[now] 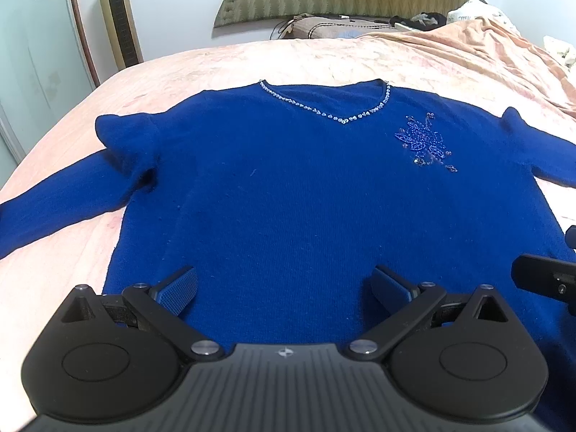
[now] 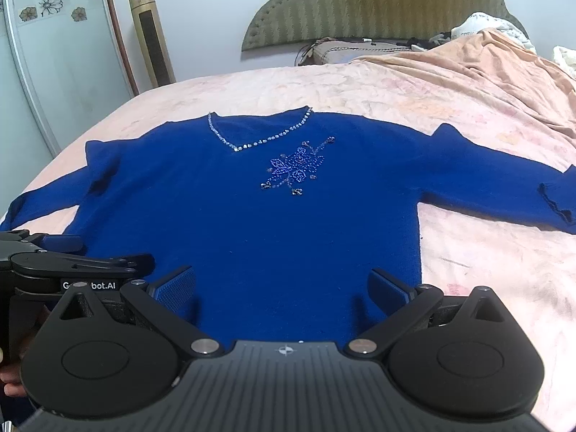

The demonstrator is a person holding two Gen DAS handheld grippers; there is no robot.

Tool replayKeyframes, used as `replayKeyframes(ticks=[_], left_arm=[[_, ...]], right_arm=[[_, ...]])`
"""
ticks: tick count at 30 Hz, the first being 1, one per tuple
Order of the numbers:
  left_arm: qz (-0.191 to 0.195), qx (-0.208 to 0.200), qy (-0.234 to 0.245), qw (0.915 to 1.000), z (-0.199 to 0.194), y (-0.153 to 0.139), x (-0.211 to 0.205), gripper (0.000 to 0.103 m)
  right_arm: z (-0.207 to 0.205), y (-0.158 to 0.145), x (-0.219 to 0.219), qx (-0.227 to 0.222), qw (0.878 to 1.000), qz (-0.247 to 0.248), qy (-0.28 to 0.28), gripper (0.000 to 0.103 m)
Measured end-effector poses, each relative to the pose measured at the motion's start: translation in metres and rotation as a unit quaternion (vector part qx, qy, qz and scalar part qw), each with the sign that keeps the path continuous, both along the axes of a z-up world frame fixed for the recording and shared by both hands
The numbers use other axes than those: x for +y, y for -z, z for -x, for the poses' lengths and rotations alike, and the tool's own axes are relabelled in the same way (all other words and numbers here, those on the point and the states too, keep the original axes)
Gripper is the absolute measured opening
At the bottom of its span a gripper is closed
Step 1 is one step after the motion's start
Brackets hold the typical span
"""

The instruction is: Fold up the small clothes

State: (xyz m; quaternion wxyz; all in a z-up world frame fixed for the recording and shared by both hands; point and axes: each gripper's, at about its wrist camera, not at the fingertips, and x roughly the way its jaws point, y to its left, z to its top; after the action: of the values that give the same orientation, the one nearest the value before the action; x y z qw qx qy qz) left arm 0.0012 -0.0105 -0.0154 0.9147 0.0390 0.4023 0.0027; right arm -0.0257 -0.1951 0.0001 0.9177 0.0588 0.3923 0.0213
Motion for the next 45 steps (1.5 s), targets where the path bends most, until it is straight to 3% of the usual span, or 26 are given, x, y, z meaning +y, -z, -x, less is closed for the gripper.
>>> replayKeyframes(ticks=[12, 18, 25, 29, 33, 35, 45], left_arm=[[-0.011, -0.001, 0.004, 0.9999, 0.0, -0.001, -0.005, 0.103], [-0.003, -0.024, 0.022, 0.9995, 0.003, -0.008, -0.01, 0.103], [0.005, -0.023, 0.042, 0.9988, 0.004, -0.009, -0.016, 0.103], [0.005, -0.014, 0.037, 0.9992, 0.001, -0.007, -0.016, 0.103], [-0.001, -0.009, 0.041, 0.9991, -0.001, -0.005, -0.021, 0.103], [-0.007, -0.007, 0.047, 0.9989, -0.002, -0.004, -0.024, 0.103], [-0.024, -0.008, 0.057, 0.9981, -0.001, -0.004, -0.028, 0.103]], right_arm=[[0.005, 0.002, -0.009, -0.02, 1.0, -0.011, -0.007, 0.103], [0.003, 0.003, -0.009, -0.019, 1.0, 0.004, -0.013, 0.103], [-0.001, -0.001, -0.073, -0.037, 0.994, 0.045, 0.098, 0.102], [-0.004, 0.0, -0.134, -0.045, 0.979, 0.091, 0.178, 0.095], [-0.009, 0.001, -0.188, -0.047, 0.967, 0.084, 0.236, 0.089], [-0.014, 0.005, -0.204, -0.036, 0.965, 0.07, 0.249, 0.087], [-0.047, 0.031, -0.23, -0.008, 0.96, 0.133, 0.247, 0.083]])
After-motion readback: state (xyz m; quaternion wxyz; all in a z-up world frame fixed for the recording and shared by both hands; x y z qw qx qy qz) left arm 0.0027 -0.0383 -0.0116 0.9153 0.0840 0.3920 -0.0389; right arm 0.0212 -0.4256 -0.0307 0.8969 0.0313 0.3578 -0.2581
